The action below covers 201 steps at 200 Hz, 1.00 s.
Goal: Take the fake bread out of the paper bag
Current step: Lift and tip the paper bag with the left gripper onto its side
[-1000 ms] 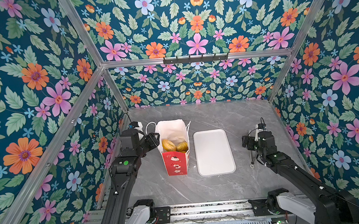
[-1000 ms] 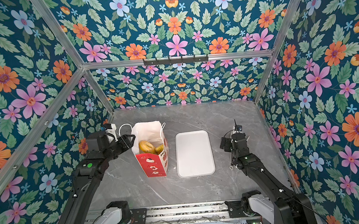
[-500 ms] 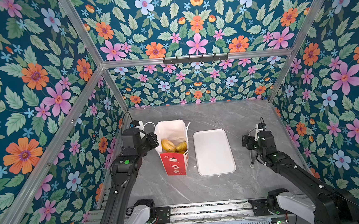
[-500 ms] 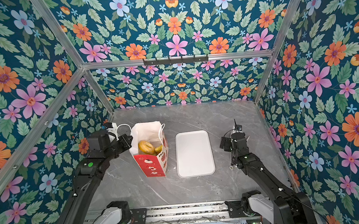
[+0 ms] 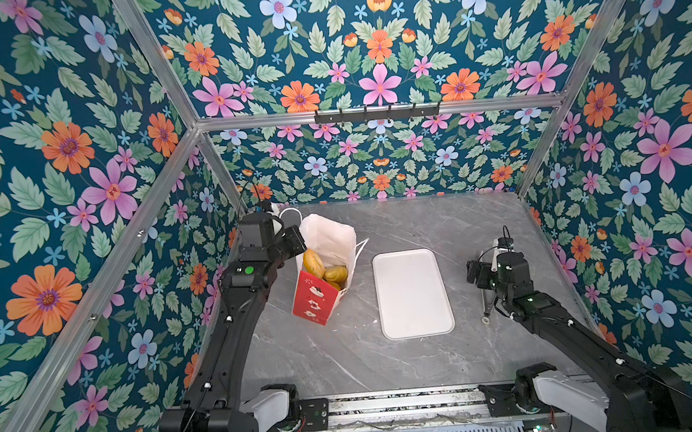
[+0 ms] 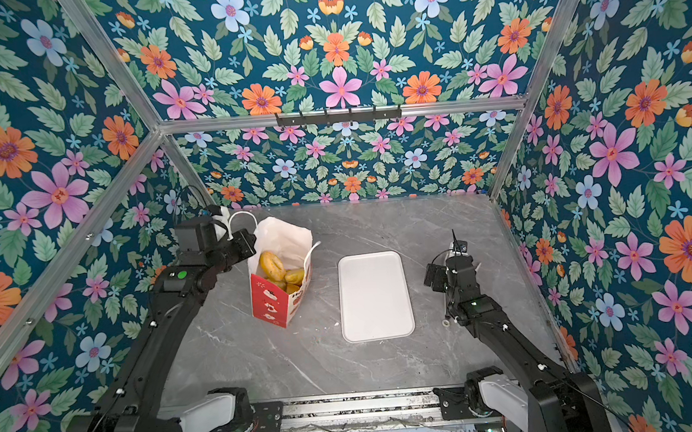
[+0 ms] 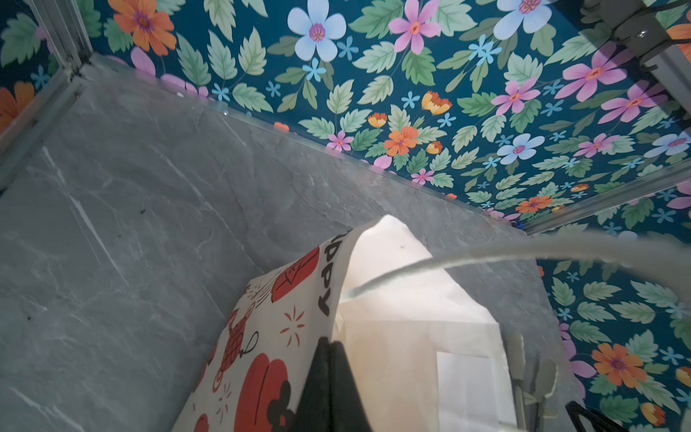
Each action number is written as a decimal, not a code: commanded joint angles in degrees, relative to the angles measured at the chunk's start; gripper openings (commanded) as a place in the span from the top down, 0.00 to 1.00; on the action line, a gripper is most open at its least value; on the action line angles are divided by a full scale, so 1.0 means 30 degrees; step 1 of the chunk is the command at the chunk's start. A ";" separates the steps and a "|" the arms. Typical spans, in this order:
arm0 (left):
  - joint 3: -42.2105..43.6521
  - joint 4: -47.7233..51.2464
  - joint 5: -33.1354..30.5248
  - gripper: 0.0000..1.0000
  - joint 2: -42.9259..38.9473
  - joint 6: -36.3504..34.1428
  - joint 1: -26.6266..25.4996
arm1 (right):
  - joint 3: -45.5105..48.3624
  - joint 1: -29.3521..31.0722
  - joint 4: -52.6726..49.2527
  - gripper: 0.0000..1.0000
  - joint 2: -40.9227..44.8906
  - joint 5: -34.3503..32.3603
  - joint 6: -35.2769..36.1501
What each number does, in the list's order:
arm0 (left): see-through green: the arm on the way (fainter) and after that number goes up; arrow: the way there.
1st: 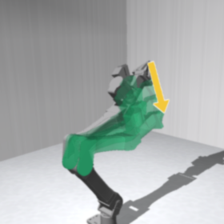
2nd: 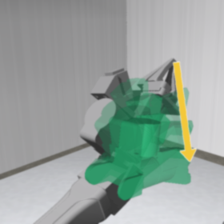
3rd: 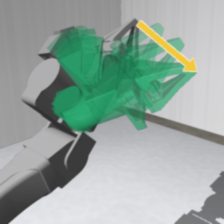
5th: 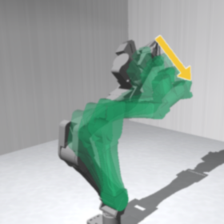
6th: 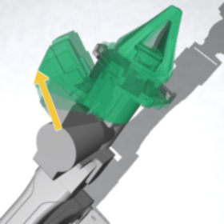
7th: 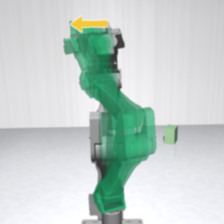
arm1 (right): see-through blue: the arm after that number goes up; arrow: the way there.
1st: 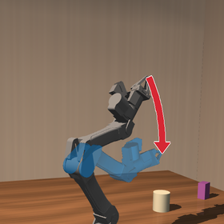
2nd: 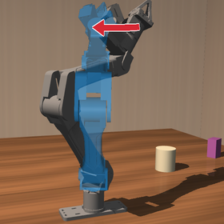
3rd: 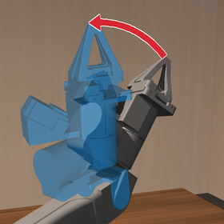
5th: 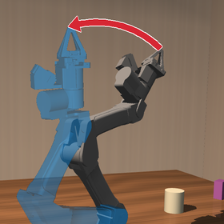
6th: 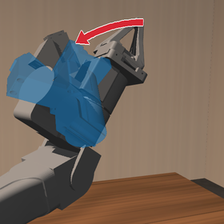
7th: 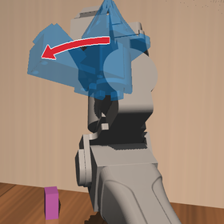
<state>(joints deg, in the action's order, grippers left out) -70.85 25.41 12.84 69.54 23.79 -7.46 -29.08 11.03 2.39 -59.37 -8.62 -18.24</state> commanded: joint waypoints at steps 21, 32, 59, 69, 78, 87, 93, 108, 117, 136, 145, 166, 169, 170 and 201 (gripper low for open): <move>-0.4317 -0.0164 -0.0723 1.00 0.2871 -0.3306 0.0048 | 0.0004 -0.0012 -0.0212 0.04 0.0250 -0.0180 -0.0169; -0.5473 0.0231 -0.1021 1.00 0.3684 -0.4281 0.0030 | -0.0031 -0.0010 -0.0269 0.04 0.0283 -0.0145 -0.0211; -0.7213 0.0230 -0.1695 1.00 0.5147 -0.6437 0.0071 | -0.0548 -0.0004 -0.1239 0.04 0.0631 0.0164 -0.0252; -0.7845 0.0464 -0.1790 1.00 0.5758 -0.7339 0.0071 | -0.0563 -0.0012 -0.1344 0.04 0.0898 0.0236 -0.0234; -0.8410 0.0575 -0.1883 1.00 0.6344 -0.8079 0.0056 | -0.0564 0.0014 -0.1407 0.04 0.1154 0.0266 -0.0240; -0.8830 0.0612 -0.2008 1.00 0.6896 -0.9007 0.0062 | -0.0560 0.0009 -0.1496 0.04 0.1393 0.0318 -0.0259; -0.9086 0.0660 -0.2204 1.00 0.7303 -0.9470 0.0058 | -0.0539 -0.0005 -0.1552 0.04 0.1514 0.0366 -0.0257; -1.0003 0.0960 -0.3316 1.00 0.8349 -1.0674 0.0093 | -0.0538 0.0011 -0.1683 0.04 0.1710 0.0540 -0.0351; -1.0426 0.1048 -0.4003 1.00 0.8896 -1.1293 0.0081 | -0.0516 -0.0009 -0.1790 0.05 0.1813 0.0758 -0.0504; -1.1032 0.1139 -0.5016 1.00 0.9889 -1.2336 0.0132 | -0.0457 -0.0010 -0.2095 0.05 0.2128 0.1787 -0.0741; -1.1473 0.1483 -0.5155 1.00 1.0359 -1.2696 0.0171 | -0.0466 0.0015 -0.2463 0.05 0.2389 0.1870 -0.0928; -1.2115 0.1740 -0.4799 1.00 1.1019 -1.2751 0.0507 | -0.0235 -0.0009 -0.3021 0.05 0.3204 0.1865 -0.0895; -1.2209 0.1768 -0.4781 1.00 1.1077 -1.2748 0.0574 | -0.0159 -0.0013 -0.3101 0.05 0.3376 0.1835 -0.0878; -1.2240 0.1776 -0.4780 1.00 1.1102 -1.2742 0.0579 | -0.0159 -0.0013 -0.3101 0.05 0.3376 0.1835 -0.0878; -1.2733 0.1623 -0.4855 1.00 1.1230 -1.3375 0.0932 | 0.0021 0.0004 -0.3473 0.05 0.4244 0.1659 -0.0809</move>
<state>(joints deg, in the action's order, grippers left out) -107.74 32.03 -0.64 103.35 -13.61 -5.26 -29.23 10.98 -6.72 -48.10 -3.40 -20.56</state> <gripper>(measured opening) 0.048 0.952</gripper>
